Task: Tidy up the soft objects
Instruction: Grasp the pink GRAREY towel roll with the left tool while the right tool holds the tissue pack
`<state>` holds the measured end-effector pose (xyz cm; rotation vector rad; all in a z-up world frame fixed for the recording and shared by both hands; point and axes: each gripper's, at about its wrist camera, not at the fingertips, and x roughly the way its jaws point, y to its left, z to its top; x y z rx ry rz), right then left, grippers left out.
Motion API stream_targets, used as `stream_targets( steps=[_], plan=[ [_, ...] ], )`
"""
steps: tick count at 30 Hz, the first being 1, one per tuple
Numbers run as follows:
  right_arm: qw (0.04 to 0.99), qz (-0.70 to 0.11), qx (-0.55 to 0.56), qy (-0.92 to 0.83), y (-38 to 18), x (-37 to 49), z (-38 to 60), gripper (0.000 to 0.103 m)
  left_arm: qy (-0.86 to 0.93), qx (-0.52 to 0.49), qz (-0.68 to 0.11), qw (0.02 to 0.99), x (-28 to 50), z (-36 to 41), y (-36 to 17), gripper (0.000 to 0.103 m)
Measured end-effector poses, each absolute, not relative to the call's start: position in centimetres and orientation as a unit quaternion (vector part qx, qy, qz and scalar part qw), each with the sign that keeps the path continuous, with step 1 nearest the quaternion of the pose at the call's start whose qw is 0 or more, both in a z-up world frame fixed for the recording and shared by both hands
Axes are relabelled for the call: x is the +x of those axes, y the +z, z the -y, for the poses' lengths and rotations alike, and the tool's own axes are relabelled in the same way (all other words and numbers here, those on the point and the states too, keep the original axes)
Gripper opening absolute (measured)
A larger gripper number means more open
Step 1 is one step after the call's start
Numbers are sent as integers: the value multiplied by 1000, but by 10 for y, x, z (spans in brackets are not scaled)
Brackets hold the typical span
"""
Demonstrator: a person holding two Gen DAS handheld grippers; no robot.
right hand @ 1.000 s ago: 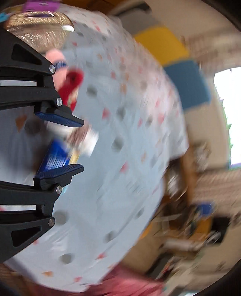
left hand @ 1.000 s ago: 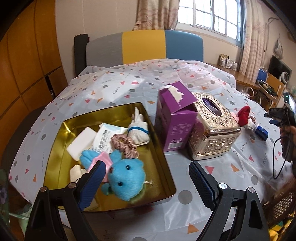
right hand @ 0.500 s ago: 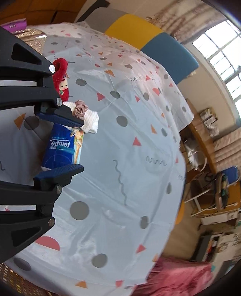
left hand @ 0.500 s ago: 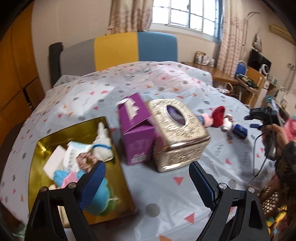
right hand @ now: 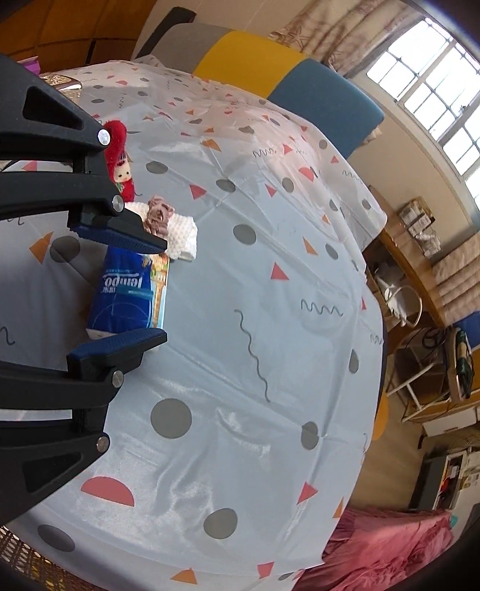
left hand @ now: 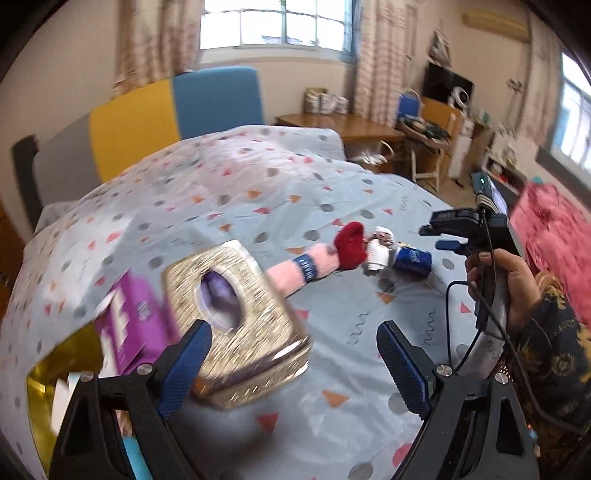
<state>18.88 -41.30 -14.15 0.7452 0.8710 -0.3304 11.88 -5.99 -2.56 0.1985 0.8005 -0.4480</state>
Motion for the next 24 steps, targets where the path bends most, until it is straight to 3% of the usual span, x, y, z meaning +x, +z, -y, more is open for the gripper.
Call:
stream_targets(
  steps=[7, 20, 24],
  plan=[
    [834, -409, 344, -133, -137, 192, 406, 42, -232, 164, -434, 855, 175, 128, -49, 66],
    [833, -391, 380, -100, -134, 189, 412, 42, -166, 238, -546, 786, 287, 198, -140, 70],
    [831, -386, 390, -92, -133, 188, 412, 42, -157, 260, -556, 774, 304, 209, -160, 79]
  ],
)
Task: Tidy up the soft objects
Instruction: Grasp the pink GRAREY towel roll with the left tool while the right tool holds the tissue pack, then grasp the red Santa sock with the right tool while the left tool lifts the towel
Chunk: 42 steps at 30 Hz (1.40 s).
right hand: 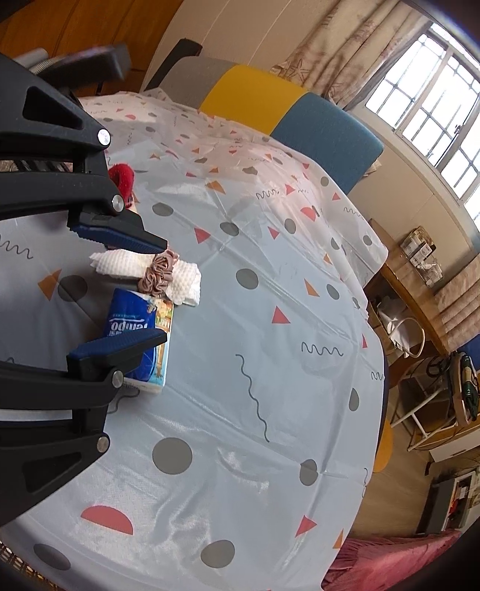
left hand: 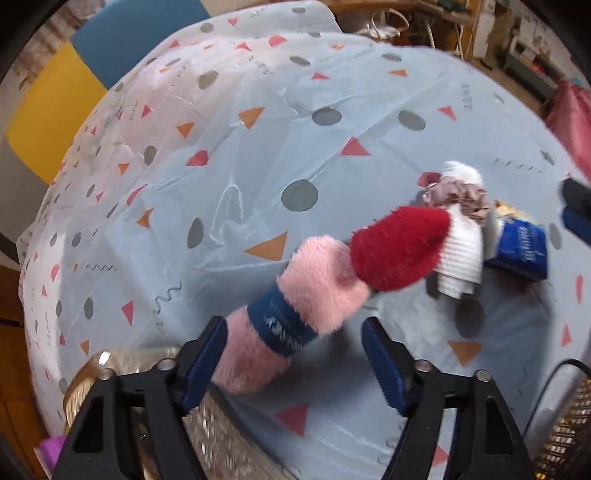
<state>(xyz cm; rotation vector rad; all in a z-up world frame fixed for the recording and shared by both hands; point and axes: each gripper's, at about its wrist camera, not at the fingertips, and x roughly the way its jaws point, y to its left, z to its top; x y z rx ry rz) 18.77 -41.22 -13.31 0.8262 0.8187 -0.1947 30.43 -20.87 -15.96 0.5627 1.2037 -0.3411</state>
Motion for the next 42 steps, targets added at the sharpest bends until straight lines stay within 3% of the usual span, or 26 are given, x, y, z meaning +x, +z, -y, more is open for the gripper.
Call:
stream_targets(
  steps=[4, 8, 11, 20, 27, 36, 39, 42],
  plan=[
    [830, -383, 396, -87, -133, 187, 413, 42, -149, 246, -580, 762, 318, 210, -177, 78],
    [833, -380, 394, -86, -132, 187, 413, 42, -153, 242, -576, 766, 311, 208, -180, 52],
    [838, -372, 390, -89, -129, 186, 414, 42, -175, 219, -576, 768, 296, 208, -172, 47],
    [839, -371, 390, -85, -130, 185, 413, 42, -207, 140, -581, 775, 214, 195, -161, 47],
    [834, -397, 379, -59, -136, 194, 404, 42, -221, 139, -552, 792, 157, 188, -161, 48],
    [809, -502, 306, 9, -158, 221, 363, 42, -216, 127, -554, 794, 167, 186, -177, 52],
    [807, -530, 259, 8, -164, 225, 348, 51, -219, 126, -551, 796, 164, 184, -176, 51],
    [805, -553, 215, -9, -170, 225, 338, 52, -220, 129, -545, 799, 165, 178, -179, 50]
  ],
)
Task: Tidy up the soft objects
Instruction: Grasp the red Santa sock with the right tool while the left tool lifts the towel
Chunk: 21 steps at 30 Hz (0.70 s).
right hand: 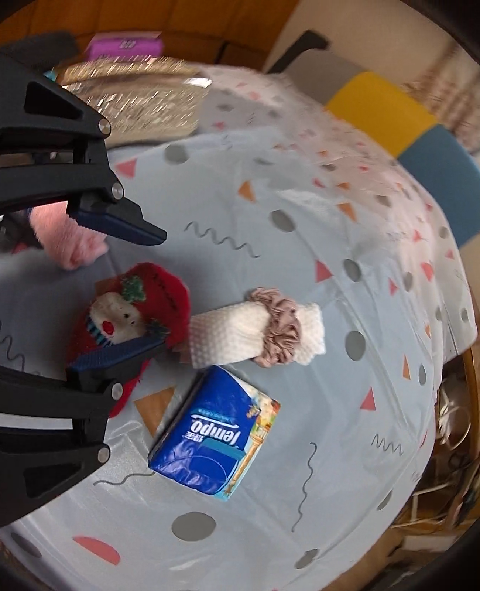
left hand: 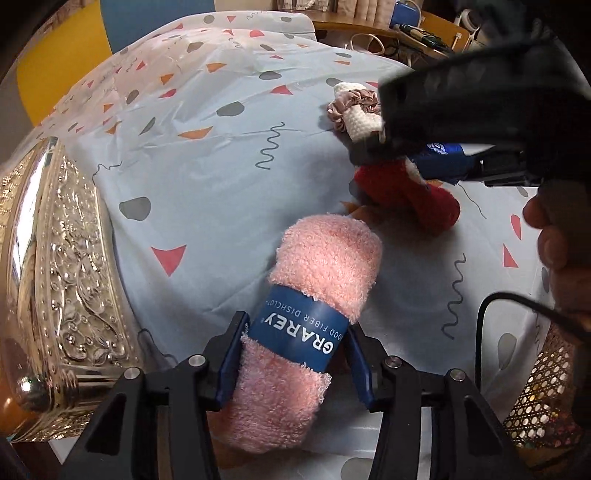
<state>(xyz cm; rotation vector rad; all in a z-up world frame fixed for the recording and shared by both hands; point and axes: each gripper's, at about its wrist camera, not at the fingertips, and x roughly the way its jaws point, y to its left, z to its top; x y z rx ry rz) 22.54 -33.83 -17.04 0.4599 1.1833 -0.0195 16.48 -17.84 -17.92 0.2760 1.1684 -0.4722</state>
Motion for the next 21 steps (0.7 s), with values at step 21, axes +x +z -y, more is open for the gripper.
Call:
stream_targets(
  steps=[21],
  plan=[
    [807, -582, 87, -42, -181, 229, 318, 32, -201, -23, -495, 845, 220, 132, -57, 36]
  ],
)
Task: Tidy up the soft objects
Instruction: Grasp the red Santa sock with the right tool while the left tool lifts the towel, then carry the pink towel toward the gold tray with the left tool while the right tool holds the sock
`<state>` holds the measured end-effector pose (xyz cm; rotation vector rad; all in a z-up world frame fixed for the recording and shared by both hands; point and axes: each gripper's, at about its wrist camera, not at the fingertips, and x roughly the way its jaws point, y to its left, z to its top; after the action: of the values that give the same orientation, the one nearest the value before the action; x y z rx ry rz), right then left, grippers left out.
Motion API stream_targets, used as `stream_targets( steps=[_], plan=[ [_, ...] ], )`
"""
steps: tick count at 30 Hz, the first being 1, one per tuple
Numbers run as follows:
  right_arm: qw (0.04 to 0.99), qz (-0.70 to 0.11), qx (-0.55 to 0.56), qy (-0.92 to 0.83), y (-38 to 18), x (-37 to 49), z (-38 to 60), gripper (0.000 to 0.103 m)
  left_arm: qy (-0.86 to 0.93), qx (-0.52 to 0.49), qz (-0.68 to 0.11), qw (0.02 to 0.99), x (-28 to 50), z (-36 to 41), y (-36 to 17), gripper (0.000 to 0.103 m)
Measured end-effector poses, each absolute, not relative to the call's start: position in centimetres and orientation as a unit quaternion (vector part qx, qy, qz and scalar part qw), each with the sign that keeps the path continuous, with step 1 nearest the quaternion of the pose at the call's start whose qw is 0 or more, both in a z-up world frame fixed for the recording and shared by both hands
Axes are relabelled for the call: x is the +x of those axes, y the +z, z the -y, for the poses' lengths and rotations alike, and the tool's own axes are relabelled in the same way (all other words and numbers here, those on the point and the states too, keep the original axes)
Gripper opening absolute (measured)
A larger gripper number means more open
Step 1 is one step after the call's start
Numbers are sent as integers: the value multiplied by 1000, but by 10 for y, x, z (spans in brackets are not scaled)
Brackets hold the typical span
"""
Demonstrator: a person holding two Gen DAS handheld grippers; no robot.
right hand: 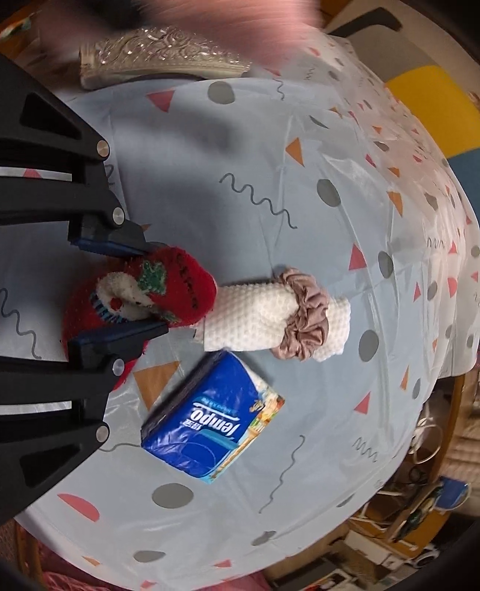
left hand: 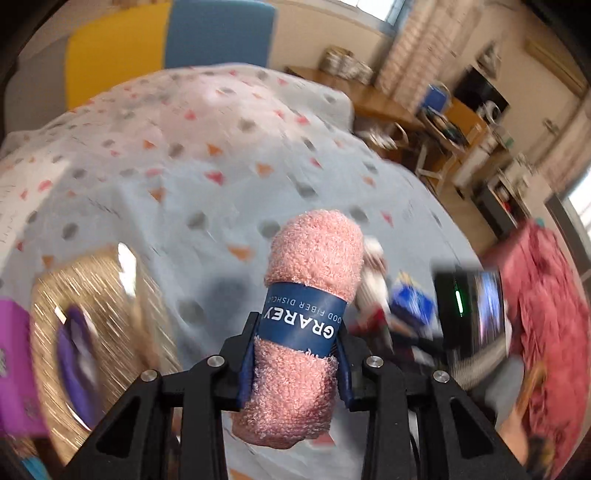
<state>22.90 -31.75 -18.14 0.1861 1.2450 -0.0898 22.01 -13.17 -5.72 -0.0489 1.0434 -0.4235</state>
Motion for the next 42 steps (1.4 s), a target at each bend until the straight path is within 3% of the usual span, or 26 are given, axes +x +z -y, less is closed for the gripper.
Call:
stream_targets(
  steps=[9, 17, 23, 42],
  plan=[
    [812, -580, 48, -40, -183, 232, 305, 33, -122, -69, -444, 885, 279, 56, -11, 36],
    [812, -581, 34, -39, -188, 232, 294, 36, -53, -105, -415, 902, 270, -44, 2, 36],
    [814, -579, 4, -40, -192, 231, 281, 39, -10, -128, -400, 907, 240, -119, 1, 36],
    [821, -567, -53, -45, -204, 219, 249, 36, 98, -247, -380, 886, 71, -284, -55, 36]
  ],
)
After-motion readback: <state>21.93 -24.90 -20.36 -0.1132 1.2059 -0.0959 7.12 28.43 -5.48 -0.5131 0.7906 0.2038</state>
